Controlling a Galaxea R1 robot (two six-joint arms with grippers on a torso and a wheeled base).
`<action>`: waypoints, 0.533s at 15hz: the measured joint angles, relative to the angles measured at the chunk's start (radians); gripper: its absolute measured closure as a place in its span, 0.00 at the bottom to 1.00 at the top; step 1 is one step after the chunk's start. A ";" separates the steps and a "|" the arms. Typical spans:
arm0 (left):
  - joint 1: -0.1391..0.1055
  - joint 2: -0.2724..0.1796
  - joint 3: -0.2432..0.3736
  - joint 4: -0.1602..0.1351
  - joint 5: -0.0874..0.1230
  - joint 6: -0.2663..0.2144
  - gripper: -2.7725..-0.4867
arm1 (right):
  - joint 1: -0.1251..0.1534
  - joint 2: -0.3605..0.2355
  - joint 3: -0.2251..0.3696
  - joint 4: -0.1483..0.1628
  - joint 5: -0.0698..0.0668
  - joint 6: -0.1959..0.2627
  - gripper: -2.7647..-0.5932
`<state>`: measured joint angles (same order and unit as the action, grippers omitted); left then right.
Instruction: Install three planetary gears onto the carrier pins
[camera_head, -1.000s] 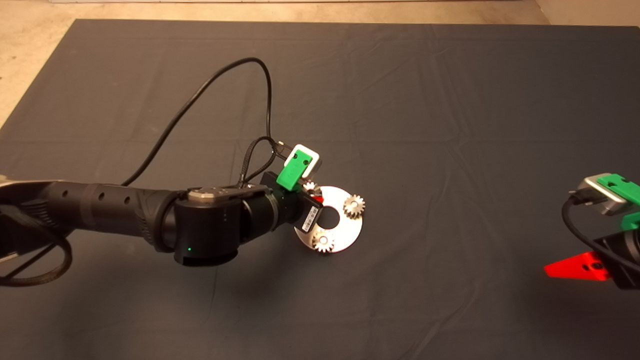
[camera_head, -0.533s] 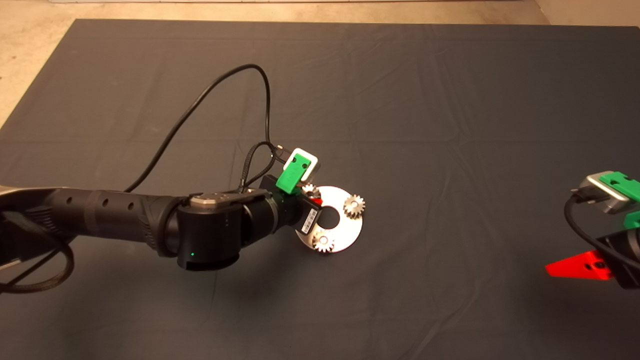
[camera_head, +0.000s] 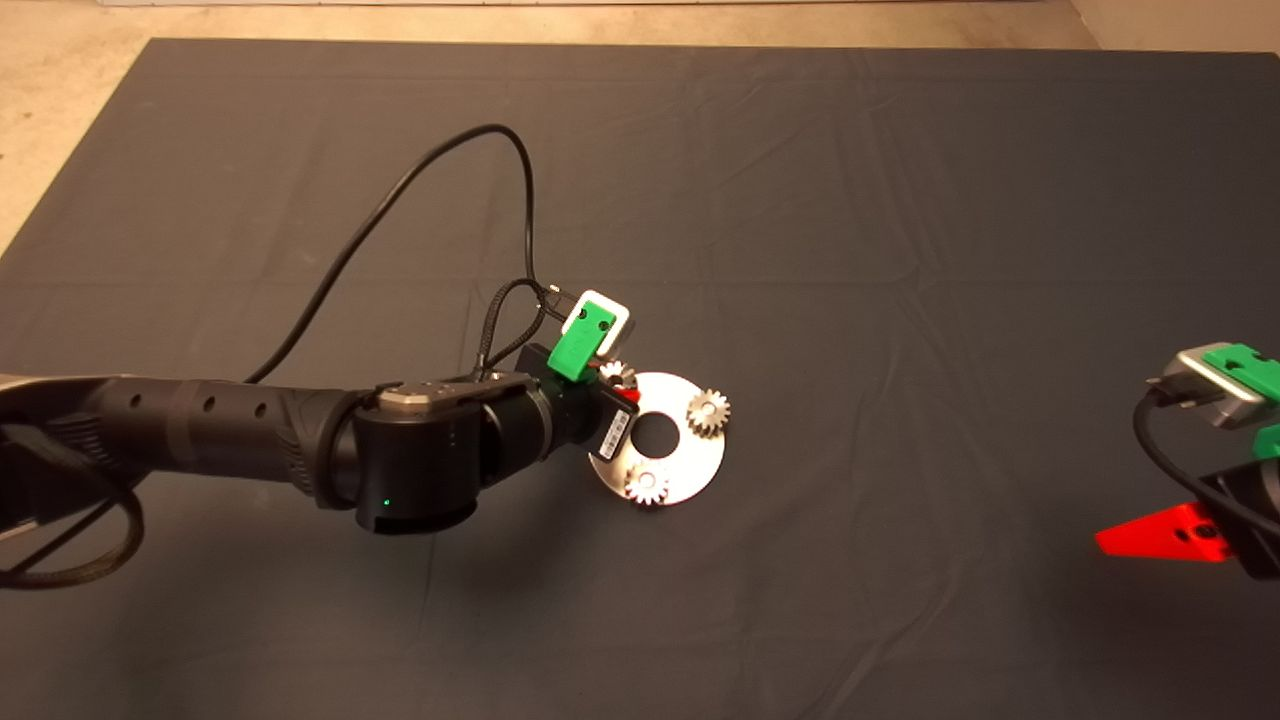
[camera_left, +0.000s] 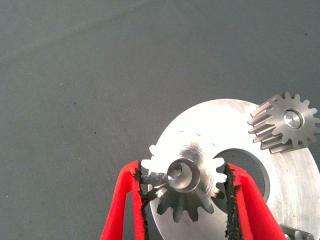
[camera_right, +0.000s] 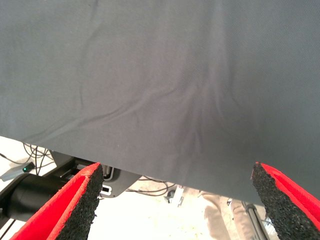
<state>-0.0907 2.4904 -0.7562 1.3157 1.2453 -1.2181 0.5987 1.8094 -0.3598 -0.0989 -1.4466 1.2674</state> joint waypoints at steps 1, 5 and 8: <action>0.002 0.000 -0.002 0.002 0.000 0.000 0.94 | 0.002 -0.009 0.000 0.007 0.001 -0.012 0.26; 0.002 0.001 -0.006 0.009 -0.002 0.000 0.94 | 0.006 -0.031 0.000 0.015 0.001 -0.025 0.26; 0.002 0.000 -0.013 0.011 -0.007 0.000 0.94 | 0.014 -0.031 0.000 0.026 0.003 -0.027 0.26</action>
<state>-0.0883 2.4906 -0.7691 1.3264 1.2382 -1.2181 0.6132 1.7781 -0.3598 -0.0730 -1.4436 1.2406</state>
